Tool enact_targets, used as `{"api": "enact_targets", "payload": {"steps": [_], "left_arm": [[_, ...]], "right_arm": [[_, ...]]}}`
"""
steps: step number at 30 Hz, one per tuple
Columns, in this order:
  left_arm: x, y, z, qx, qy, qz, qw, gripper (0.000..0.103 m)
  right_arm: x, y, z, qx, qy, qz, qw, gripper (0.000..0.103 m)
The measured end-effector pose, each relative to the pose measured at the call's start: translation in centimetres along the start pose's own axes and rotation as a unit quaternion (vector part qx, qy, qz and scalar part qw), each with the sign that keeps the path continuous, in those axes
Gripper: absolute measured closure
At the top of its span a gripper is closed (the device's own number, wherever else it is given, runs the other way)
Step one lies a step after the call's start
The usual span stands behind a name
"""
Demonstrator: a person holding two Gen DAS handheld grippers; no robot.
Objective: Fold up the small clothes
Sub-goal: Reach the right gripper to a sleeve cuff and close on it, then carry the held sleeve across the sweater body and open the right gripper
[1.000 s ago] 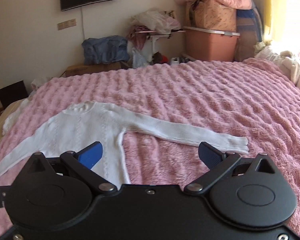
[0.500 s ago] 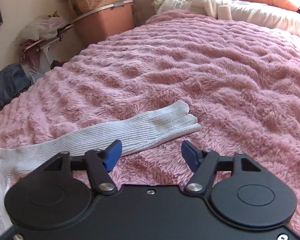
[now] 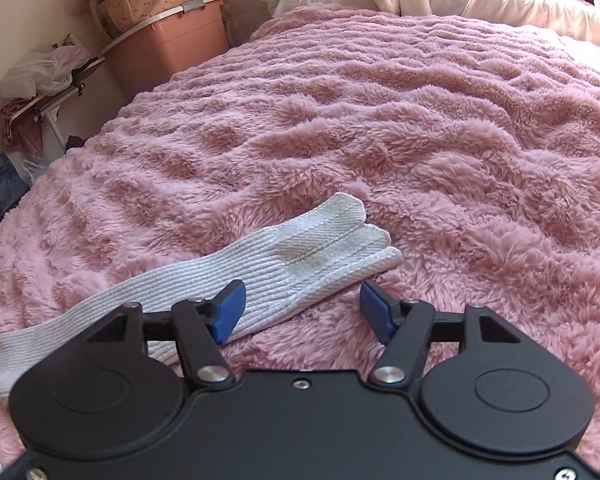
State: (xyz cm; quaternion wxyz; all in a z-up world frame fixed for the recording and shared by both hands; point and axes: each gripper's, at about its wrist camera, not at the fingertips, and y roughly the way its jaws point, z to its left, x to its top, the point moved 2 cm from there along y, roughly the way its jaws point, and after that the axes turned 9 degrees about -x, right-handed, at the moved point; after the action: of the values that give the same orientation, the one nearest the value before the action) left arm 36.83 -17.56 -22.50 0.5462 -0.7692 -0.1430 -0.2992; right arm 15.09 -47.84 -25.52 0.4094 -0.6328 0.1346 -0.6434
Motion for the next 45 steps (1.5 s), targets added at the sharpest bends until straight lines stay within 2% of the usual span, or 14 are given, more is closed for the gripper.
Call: {"api": "enact_targets", "payload": {"steps": [4,6,7,8,9,10,13,19,21,26,31,35,40,45], "left_arm": [[0.0,1.6,-0.4,-0.001,0.001,0.011,0.9999,0.034],[-0.1,2.2,-0.6,0.001,0.003,0.013,0.9999,0.034],[-0.1,2.4,-0.8,0.002,0.007,0.012,0.9999,0.034],[-0.2,2.5,-0.8,0.003,0.009,0.012,0.9999,0.034],[-0.3,2.5,-1.0,0.005,0.012,0.011,0.9999,0.034],[-0.4,2.8,-0.9,0.005,0.014,0.010,0.9998,0.034],[-0.8,3.1,-0.4,-0.001,0.005,0.003,1.0000,0.034],[-0.7,2.9,0.8,-0.022,-0.030,-0.005,0.9993,0.034],[-0.3,1.8,1.2,-0.028,-0.036,-0.010,0.9989,0.034],[-0.7,-2.7,3.9,-0.012,-0.047,-0.029,0.9984,0.034],[-4.6,-7.7,8.8,-0.008,-0.113,-0.040,0.9928,0.034],[-9.1,-10.4,12.0,-0.017,-0.176,-0.033,0.9836,0.034],[-12.8,-14.6,15.8,0.009,-0.241,-0.052,0.9691,0.034],[-14.3,-19.3,19.1,0.029,-0.264,-0.087,0.9603,0.034]], "right_arm": [[0.7,2.1,-0.6,-0.001,0.046,0.030,0.999,0.037],[0.9,2.7,-1.0,0.006,0.069,0.032,0.997,0.037],[1.0,2.8,-1.0,0.006,0.071,0.030,0.997,0.040],[1.0,2.8,-1.0,0.005,0.069,0.026,0.997,0.046],[1.1,2.8,-1.0,0.005,0.065,0.022,0.998,0.064],[1.1,2.8,-1.1,0.007,0.065,0.021,0.998,0.076],[1.4,2.7,-1.6,0.032,0.082,0.023,0.996,0.090],[2.5,-0.1,-0.8,0.078,0.078,-0.007,0.994,0.093],[3.0,-1.9,0.2,0.098,0.063,-0.022,0.993,0.094],[4.6,-6.4,4.5,0.170,0.041,-0.037,0.984,0.094],[4.9,-11.7,11.4,0.257,0.011,-0.053,0.965,0.094],[3.5,-15.9,17.1,0.332,-0.016,-0.049,0.942,0.094],[-0.4,-20.7,23.5,0.415,-0.065,-0.028,0.907,0.093],[-6.0,-23.9,28.3,0.469,-0.112,0.005,0.876,0.093]]}}
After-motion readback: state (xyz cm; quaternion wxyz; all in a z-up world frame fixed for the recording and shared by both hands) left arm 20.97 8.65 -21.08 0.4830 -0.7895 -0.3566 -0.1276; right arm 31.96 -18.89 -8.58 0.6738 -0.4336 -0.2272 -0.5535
